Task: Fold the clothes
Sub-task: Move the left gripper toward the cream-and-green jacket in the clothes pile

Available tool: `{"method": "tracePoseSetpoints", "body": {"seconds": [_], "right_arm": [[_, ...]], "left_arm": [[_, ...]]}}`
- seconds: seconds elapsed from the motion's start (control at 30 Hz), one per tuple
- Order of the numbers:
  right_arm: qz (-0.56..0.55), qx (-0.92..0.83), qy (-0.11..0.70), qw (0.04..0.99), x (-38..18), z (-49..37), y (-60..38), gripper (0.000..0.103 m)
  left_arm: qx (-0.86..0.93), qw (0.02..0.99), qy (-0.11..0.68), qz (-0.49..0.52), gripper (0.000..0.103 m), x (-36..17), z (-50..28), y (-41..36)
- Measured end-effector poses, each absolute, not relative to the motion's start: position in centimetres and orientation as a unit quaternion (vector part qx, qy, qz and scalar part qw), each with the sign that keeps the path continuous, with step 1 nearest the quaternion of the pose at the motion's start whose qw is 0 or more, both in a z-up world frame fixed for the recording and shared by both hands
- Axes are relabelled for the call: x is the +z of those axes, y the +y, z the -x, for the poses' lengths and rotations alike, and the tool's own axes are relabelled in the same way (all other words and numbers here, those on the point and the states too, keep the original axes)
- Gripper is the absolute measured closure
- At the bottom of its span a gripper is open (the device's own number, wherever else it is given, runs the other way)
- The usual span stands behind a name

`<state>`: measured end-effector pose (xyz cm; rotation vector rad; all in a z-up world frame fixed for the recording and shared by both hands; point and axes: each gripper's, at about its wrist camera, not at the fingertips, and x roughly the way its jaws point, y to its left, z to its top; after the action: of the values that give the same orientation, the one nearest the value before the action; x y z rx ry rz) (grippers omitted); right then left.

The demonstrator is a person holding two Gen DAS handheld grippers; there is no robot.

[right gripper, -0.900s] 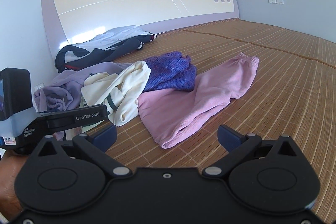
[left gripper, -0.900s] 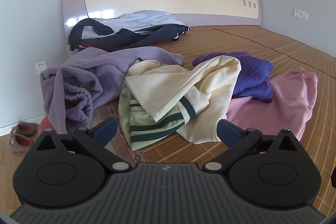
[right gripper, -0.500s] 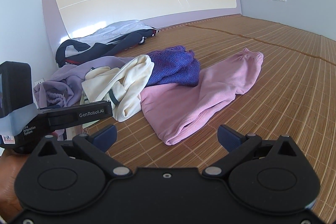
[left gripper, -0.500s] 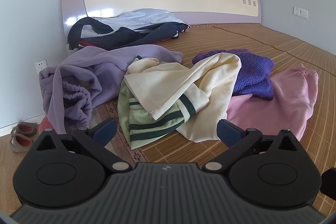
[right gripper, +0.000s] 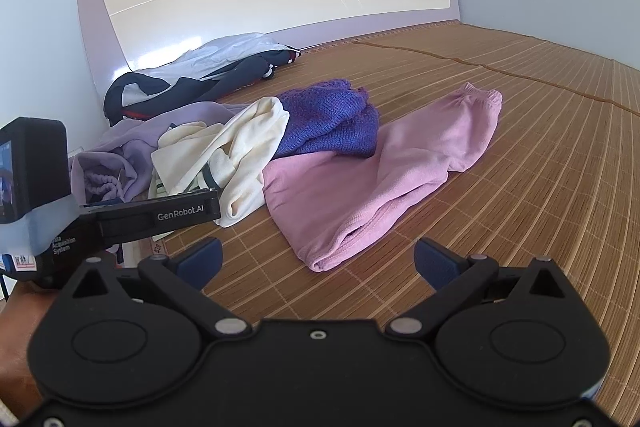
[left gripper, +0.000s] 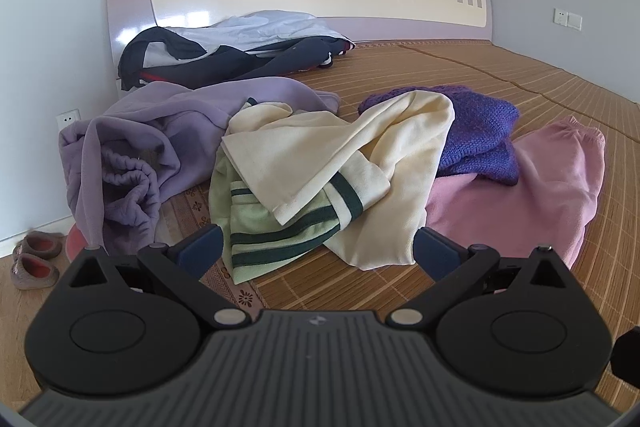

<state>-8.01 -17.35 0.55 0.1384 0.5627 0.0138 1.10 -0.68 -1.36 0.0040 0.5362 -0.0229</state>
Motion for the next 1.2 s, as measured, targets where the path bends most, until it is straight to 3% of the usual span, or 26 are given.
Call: {"method": "tracePoseSetpoints", "body": {"seconds": [1.0,1.2], "right_arm": [[-0.088,0.036,0.290,0.952,-0.6,9.9,-19.5,0.001],[-0.103,0.042,0.295,0.949,-1.0,10.3,-20.1,0.001]], "left_arm": [[0.019,0.979,0.203,-0.020,0.001,-5.4,-7.3,-0.9],[-0.012,0.969,0.244,0.026,0.011,-6.2,-9.2,0.4]]}}
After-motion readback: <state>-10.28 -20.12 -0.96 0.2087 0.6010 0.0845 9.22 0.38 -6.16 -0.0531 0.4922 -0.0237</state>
